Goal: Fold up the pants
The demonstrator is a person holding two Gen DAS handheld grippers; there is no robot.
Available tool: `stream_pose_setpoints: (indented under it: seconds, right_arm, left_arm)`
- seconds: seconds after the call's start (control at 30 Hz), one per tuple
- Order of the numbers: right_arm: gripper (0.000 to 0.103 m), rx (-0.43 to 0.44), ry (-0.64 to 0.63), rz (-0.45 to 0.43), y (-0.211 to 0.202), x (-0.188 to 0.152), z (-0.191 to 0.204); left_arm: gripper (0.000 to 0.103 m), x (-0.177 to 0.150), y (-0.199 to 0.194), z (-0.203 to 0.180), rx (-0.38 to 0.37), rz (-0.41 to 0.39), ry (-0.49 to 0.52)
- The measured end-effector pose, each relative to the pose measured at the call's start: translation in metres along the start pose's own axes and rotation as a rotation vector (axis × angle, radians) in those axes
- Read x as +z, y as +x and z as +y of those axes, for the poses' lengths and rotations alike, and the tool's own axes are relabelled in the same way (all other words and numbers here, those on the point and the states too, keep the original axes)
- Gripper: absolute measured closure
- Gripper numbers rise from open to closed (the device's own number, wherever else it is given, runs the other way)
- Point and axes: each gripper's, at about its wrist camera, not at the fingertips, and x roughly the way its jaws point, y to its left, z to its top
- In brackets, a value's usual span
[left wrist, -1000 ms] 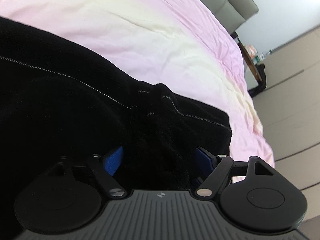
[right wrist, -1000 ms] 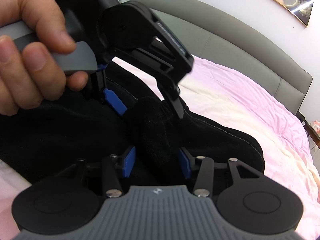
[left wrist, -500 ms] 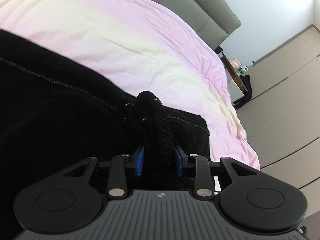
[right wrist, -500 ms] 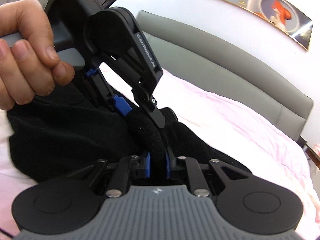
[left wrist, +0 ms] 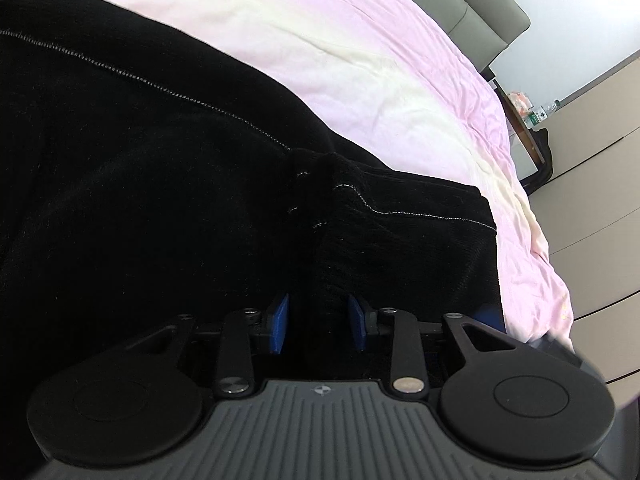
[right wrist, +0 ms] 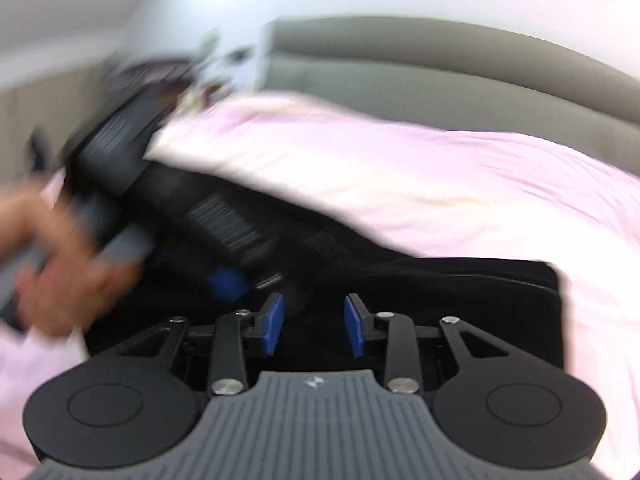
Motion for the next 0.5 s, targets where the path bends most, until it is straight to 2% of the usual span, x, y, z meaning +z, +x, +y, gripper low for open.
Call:
stream_pose_setpoints:
  seconds: [0.1,0.2,0.23,0.3,0.33,0.4,0.5]
  right_arm:
    - [0.073,-0.191,0.154,0.008,-0.003,-0.003,-0.041]
    - [0.074,-0.326,0.267,0.026,0.002,-0.009,-0.079]
    - [0.075,-0.348,0.307,0.061,0.006,-0.011,-0.087]
    - [0.075,-0.385,0.419,0.224,0.021,-0.029,-0.109]
    - [0.075,-0.383,0.459,0.241,0.025,-0.035,-0.113]
    - [0.076,-0.404,0.47,0.179,0.016,-0.032,-0.116]
    - [0.076,-0.408,0.435,0.005,0.011,-0.014,-0.109]
  left_arm:
    - [0.065,-0.002,-0.001,0.001,0.0,0.0,-0.004]
    - [0.064,-0.004,-0.002,-0.001,0.007,-0.002,-0.003]
    - [0.062,-0.004,-0.002,0.0,0.01,-0.002,-0.006]
    - [0.058,-0.004,0.0,-0.001,0.012,0.006,-0.017]
    - [0.057,-0.005,0.001,-0.001,0.015,0.012,-0.02]
    - [0.057,-0.007,-0.001,-0.001,0.025,0.008,-0.009]
    - [0.057,-0.009,0.0,0.001,0.027,0.003,-0.013]
